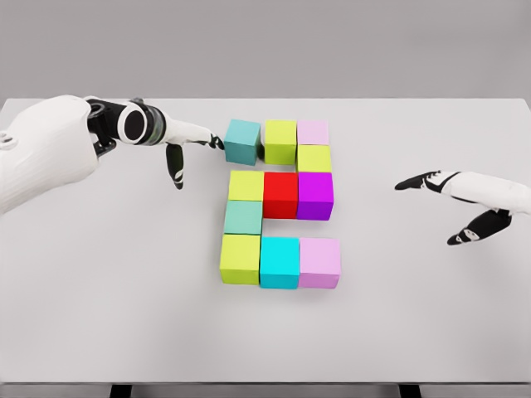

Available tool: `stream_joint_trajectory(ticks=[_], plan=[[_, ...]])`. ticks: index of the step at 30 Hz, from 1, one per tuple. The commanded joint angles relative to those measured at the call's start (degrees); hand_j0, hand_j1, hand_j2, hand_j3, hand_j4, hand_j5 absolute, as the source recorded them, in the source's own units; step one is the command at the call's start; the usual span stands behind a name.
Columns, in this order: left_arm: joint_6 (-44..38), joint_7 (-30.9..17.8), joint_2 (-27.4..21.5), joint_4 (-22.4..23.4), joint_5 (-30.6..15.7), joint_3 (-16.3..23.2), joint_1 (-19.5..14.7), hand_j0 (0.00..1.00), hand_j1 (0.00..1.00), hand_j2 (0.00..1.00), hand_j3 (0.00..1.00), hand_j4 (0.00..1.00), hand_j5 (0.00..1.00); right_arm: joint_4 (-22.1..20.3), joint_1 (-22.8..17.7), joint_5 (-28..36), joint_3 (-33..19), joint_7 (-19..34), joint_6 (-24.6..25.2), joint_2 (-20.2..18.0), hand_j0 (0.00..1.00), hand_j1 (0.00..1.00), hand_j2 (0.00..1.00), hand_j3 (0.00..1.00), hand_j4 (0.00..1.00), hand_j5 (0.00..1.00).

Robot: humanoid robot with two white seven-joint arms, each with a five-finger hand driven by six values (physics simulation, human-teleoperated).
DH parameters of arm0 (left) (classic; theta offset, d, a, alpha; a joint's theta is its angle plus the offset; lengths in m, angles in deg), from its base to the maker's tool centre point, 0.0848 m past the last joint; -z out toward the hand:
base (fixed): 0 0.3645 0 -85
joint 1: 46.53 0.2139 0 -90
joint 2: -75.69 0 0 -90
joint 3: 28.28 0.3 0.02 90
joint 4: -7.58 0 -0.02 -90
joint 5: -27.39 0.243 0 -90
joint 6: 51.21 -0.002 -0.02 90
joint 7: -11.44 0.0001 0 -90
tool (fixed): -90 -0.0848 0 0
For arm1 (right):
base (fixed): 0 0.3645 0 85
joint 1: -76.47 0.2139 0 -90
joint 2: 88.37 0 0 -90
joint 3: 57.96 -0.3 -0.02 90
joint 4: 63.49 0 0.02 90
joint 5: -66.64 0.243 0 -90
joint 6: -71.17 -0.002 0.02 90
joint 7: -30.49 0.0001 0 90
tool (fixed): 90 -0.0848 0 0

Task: Assemble the squares on the desktop into the number 2

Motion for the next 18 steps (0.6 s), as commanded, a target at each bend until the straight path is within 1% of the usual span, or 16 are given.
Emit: stream_joint_trajectory(ticks=[1, 14, 18], plan=[[0.1, 0.0, 0.1, 0.0, 0.1, 0.0, 0.0, 1.0, 1.0, 1.0, 1.0, 1.0, 1.0, 0.0, 0.0, 0.4, 0.0, 0.0, 0.1, -0.1, 1.0, 1.0, 1.0, 1.0, 1.0, 1.0], [0.1, 0.0, 0.3, -0.5, 0.1, 0.4, 0.1, 1.0, 1.0, 1.0, 1.0, 1.0, 1.0, -0.2, 0.0, 0.4, 0.1, 0.0, 0.1, -0.1, 1.0, 1.0, 1.0, 1.0, 1.0, 1.0], [0.1, 0.0, 0.2, -1.4, 0.1, 0.3, 0.1, 1.0, 1.0, 1.0, 1.0, 1.0, 1.0, -0.2, -0.1, 0.4, 0.1, 0.0, 0.1, 0.0, 1.0, 1.0, 1.0, 1.0, 1.0, 1.0]])
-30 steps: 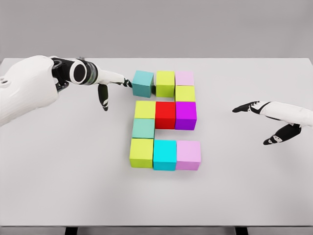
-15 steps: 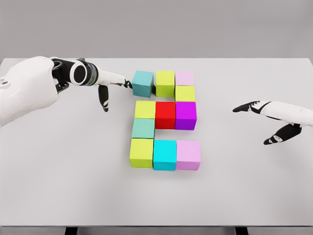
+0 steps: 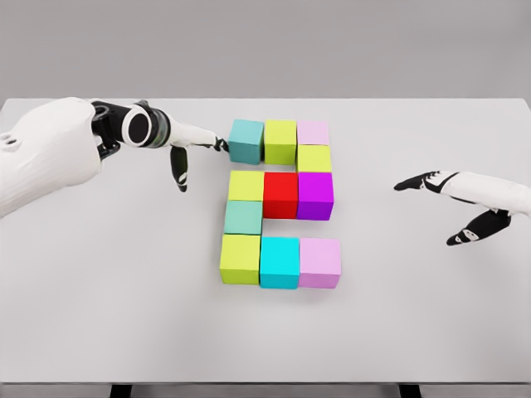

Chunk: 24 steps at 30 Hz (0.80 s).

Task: Assemble the squares on the desktop into the number 2

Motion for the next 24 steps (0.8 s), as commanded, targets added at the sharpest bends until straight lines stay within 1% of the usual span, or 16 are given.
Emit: stream_joint_trajectory(ticks=[1, 15, 18, 20, 22, 23, 24], plan=[[0.1, 0.0, 0.0, -0.4, 0.1, 0.0, 0.0, 1.0, 1.0, 1.0, 1.0, 1.0, 1.0, 0.0, 0.0, 0.4, 0.0, 0.0, 0.2, -0.1, 1.0, 1.0, 1.0, 1.0, 1.0, 1.0], [0.1, 0.0, -0.5, -1.3, 0.1, -0.1, 0.1, 1.0, 1.0, 1.0, 1.0, 1.0, 1.0, 0.0, 0.0, 0.3, 0.0, 0.0, 0.2, -0.1, 1.0, 1.0, 1.0, 1.0, 1.0, 1.0], [0.1, 0.0, -2.8, -1.3, 0.1, -0.4, 0.1, 1.0, 1.0, 1.0, 1.0, 1.0, 1.0, 0.0, 0.0, 0.3, 0.0, 0.0, 0.2, -0.1, 1.0, 1.0, 1.0, 1.0, 1.0, 1.0], [0.1, 0.0, -5.8, -1.4, -0.1, -1.3, 0.0, 1.0, 1.0, 1.0, 1.0, 1.0, 1.0, 0.0, 0.0, 0.1, 0.0, 0.0, 0.2, -0.1, 1.0, 1.0, 1.0, 1.0, 1.0, 1.0], [2.0, 0.0, -8.1, -1.4, -0.1, -5.0, 0.1, 1.0, 1.0, 1.0, 1.0, 1.0, 1.0, 0.0, 0.0, 0.1, 0.0, 0.0, 0.2, -0.1, 1.0, 1.0, 1.0, 1.0, 1.0, 1.0], [8.0, 0.0, -10.8, -2.4, -0.2, -8.6, 0.2, 1.0, 1.0, 1.0, 1.0, 1.0, 1.0, 0.0, 0.0, 0.1, 0.0, 0.0, 0.2, -0.1, 1.0, 1.0, 1.0, 1.0, 1.0, 1.0], [18.6, 0.0, -15.5, -4.7, -0.8, -13.0, 0.7, 1.0, 1.0, 1.0, 1.0, 1.0, 1.0, 0.0, 0.0, 0.1, 0.0, 0.0, 0.2, -0.1, 1.0, 1.0, 1.0, 1.0, 1.0, 1.0]])
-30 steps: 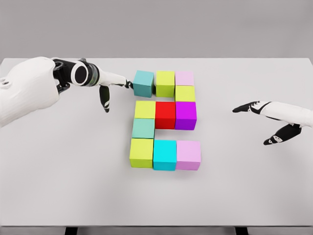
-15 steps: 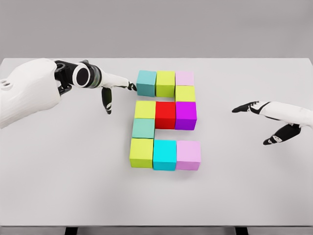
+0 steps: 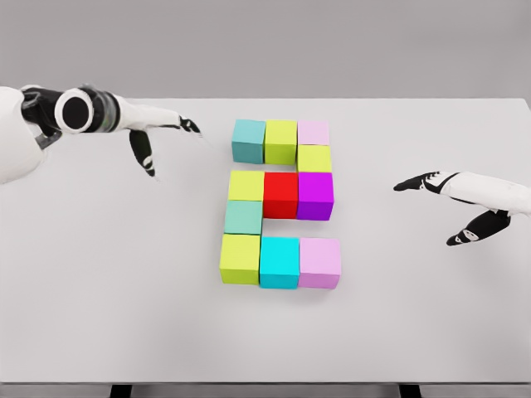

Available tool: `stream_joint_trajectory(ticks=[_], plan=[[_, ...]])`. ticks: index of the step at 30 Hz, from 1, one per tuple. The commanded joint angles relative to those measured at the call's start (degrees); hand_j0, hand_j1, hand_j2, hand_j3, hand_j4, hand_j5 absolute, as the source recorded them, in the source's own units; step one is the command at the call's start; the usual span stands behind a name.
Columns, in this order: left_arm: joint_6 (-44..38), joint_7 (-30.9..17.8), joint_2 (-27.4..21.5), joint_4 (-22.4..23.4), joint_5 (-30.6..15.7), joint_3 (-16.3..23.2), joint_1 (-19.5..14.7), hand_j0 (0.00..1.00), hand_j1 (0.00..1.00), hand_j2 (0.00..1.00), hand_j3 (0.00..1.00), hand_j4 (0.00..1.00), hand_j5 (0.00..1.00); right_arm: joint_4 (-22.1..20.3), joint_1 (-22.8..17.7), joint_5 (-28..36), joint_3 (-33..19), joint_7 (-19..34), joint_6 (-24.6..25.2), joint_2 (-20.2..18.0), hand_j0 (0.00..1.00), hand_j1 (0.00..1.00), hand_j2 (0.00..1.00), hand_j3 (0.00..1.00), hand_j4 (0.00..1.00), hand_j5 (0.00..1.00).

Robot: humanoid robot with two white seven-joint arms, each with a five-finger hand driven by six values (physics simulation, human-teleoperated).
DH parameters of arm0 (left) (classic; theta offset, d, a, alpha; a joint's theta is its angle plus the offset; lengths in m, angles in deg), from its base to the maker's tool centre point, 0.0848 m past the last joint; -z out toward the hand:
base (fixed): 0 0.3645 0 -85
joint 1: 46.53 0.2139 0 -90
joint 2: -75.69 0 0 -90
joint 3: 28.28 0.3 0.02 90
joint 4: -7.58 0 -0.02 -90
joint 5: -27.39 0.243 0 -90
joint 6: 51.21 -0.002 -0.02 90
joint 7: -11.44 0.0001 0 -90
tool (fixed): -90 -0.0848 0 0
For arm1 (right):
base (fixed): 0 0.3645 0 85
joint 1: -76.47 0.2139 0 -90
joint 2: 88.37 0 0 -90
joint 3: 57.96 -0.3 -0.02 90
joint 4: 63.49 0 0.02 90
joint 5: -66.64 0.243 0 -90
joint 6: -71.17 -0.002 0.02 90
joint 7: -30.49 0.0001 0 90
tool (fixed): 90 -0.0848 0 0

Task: Assemble the squares on the desktop into the number 2

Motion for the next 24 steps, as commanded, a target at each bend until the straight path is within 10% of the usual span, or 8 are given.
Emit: stream_joint_trajectory(ticks=[1, 3, 8, 24], plan=[[22.8, 0.0, -9.5, -4.1, -0.9, -10.6, 0.8, 1.0, 1.0, 1.0, 1.0, 1.0, 1.0, 0.0, 0.0, 0.4, 0.0, 0.0, 0.2, -0.1, 1.0, 1.0, 1.0, 1.0, 1.0, 1.0], [39.8, 0.0, -15.0, -6.3, -3.8, -22.3, 8.6, 1.0, 1.0, 1.0, 1.0, 1.0, 1.0, 0.0, 0.0, 0.4, 0.0, 0.0, 0.2, -0.1, 1.0, 1.0, 1.0, 1.0, 1.0, 1.0], [39.8, 0.0, -17.4, -5.6, -10.7, -52.8, 32.6, 1.0, 1.0, 1.0, 1.0, 1.0, 1.0, -0.1, 0.0, 0.4, 0.0, 0.0, 0.2, -0.1, 1.0, 1.0, 1.0, 1.0, 1.0, 1.0], [39.8, 0.0, -15.6, -7.3, -13.5, -52.7, 43.9, 1.0, 1.0, 1.0, 1.0, 1.0, 1.0, 0.0, 0.0, 0.3, 0.0, 0.0, 0.2, -0.1, 1.0, 1.0, 1.0, 1.0, 1.0, 1.0]])
